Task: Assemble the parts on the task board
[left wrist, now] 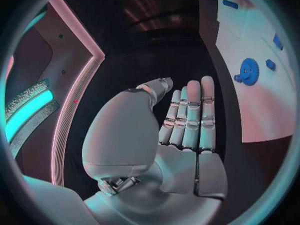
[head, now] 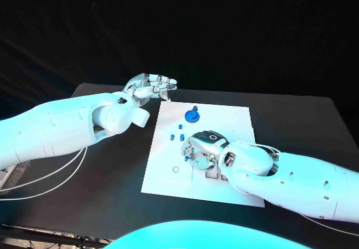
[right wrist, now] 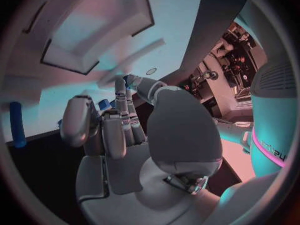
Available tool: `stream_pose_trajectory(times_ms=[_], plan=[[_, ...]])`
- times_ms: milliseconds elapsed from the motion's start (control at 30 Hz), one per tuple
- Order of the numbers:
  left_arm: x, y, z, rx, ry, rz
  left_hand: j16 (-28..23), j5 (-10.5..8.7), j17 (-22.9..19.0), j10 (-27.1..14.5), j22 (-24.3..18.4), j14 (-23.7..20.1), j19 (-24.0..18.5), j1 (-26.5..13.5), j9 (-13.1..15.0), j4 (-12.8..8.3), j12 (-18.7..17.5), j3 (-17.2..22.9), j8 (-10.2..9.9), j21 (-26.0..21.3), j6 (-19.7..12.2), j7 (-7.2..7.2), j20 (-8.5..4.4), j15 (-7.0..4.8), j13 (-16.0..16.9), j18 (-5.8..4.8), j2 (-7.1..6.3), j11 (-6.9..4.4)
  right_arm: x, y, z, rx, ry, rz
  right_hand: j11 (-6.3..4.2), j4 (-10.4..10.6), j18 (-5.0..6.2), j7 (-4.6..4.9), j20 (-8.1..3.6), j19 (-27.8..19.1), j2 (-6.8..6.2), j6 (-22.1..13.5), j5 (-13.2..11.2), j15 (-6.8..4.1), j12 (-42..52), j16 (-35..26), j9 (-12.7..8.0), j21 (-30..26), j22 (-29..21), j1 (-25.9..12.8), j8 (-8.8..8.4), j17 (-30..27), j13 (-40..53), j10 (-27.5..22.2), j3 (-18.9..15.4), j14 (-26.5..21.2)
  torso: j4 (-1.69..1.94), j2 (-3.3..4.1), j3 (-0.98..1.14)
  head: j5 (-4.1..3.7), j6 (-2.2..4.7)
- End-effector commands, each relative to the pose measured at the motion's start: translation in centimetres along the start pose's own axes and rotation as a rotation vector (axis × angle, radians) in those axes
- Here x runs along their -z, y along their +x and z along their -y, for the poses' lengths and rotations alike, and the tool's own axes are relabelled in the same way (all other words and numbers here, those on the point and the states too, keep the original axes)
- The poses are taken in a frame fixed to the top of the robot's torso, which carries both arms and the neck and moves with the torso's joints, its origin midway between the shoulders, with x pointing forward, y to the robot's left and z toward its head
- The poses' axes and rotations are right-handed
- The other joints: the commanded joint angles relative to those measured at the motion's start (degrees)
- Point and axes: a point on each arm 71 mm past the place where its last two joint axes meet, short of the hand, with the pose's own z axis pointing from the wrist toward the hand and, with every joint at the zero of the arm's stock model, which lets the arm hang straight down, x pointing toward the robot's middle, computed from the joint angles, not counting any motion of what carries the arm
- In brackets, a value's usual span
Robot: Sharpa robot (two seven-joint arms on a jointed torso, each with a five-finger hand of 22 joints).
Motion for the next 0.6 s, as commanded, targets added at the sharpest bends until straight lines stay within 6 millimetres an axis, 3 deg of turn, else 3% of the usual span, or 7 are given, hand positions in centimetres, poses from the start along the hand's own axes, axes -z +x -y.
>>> stream_pose_trajectory(times_ms=[33,367,600], plan=[[0.0,0.2,0.1,0.004,0.004,-0.019,-0.3,0.05,-0.1,-0.5,-0.1,-0.3,0.1,0.1,-0.1,0.0,0.0,-0.3,-0.1,-0.2,-0.3,0.1,0.32,0.1,-0.1,0.8,-0.07,0.04,0.1,0.3,0.5,0.01,0.029,-0.004,0.17,0.0,-0.36,0.13,0.49,-0.1,-0.93,-1.3,0.1,0.6,-0.7,0.3,-0.3,-0.6,5.2,-0.1,-0.82,2.6,-0.4,-1.0,-0.4,3.6,-0.02,0.01,-0.01,-0.06,0.09],[0.0,0.2,0.0,0.005,-0.001,-0.022,-0.3,0.03,-0.1,-0.5,-0.1,-0.4,0.1,0.0,-0.1,0.0,0.0,-0.3,-0.1,-0.2,-0.4,0.12,0.33,0.12,-0.1,0.79,-0.07,0.06,0.9,-0.1,0.5,-0.007,0.032,0.046,0.1,-0.1,-0.29,0.09,0.55,-0.2,-1.41,-2.2,0.0,0.58,-0.7,0.3,-0.5,-0.9,5.2,-0.1,-1.45,2.5,-0.5,-1.7,-0.6,3.6,0.01,0.01,0.06,-0.36,0.46],[0.0,0.1,0.0,0.005,-0.002,-0.021,-0.3,0.03,-0.1,-0.5,-0.1,-0.4,0.1,0.0,-0.1,0.0,0.0,-0.3,-0.1,-0.2,-0.4,0.12,0.33,0.12,-0.1,0.79,-0.07,0.06,2.5,-1.3,1.2,-0.003,0.053,0.076,0.12,-0.1,-0.25,0.06,0.56,-0.2,-1.84,-2.2,-0.1,0.58,-0.7,0.2,-0.5,-1.1,5.1,-0.3,-1.51,2.4,-0.4,-1.9,-0.9,3.5,-0.08,-0.05,-0.05,-1.0,0.93]])
